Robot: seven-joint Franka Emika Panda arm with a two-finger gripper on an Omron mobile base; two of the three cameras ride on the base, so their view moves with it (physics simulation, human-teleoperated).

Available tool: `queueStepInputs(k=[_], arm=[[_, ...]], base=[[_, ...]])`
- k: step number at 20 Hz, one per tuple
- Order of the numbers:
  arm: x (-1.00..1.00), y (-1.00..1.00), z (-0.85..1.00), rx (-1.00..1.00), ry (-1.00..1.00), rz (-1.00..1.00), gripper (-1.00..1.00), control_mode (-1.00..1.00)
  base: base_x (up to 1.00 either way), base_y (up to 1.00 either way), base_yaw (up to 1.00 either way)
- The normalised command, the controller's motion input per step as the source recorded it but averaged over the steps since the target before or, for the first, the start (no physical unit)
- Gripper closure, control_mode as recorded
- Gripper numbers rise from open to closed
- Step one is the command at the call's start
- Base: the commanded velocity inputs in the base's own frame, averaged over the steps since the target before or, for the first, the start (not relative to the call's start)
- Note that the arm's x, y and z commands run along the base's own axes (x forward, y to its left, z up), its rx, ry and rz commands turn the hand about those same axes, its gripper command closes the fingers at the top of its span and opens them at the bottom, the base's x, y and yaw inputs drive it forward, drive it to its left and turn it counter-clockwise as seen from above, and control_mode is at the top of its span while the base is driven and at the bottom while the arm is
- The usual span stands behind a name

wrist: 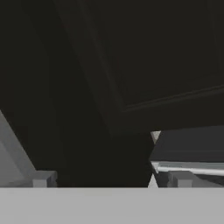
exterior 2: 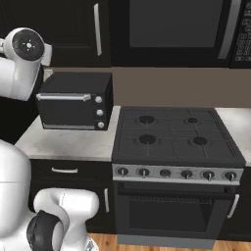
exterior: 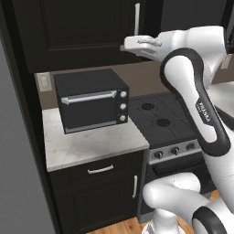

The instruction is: Close all open cabinet doors.

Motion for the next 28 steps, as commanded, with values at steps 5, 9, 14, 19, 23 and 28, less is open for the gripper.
queueStepInputs(k=[5,9,14,19,23,28], arm=[[-1.00,-0.43,-0.23,0.00,-0.01,0.04,-1.00,-1.00],[-0.99,-0.46,-0.31,0.00,0.00,0.01,-1.00,-1.00],[-0.71,-0.15,-0.26,0.00,0.00,0.00,-1.00,-1.00],[-0.35,-0.07,-0.35,0.00,0.04,0.00,-1.00,-1.00],[-0.07,-0.01,-0.28,0.00,0.05,0.00,-1.00,-1.00],[0.00,0.00,-0.09,0.00,0.02,0.00,-1.00,-1.00]], base=[[0.00,0.00,0.00],[0.00,0.00,0.00],[0.00,0.00,0.00],[0.00,0.00,0.00],[0.00,0.00,0.00],[0.00,0.00,0.00]])
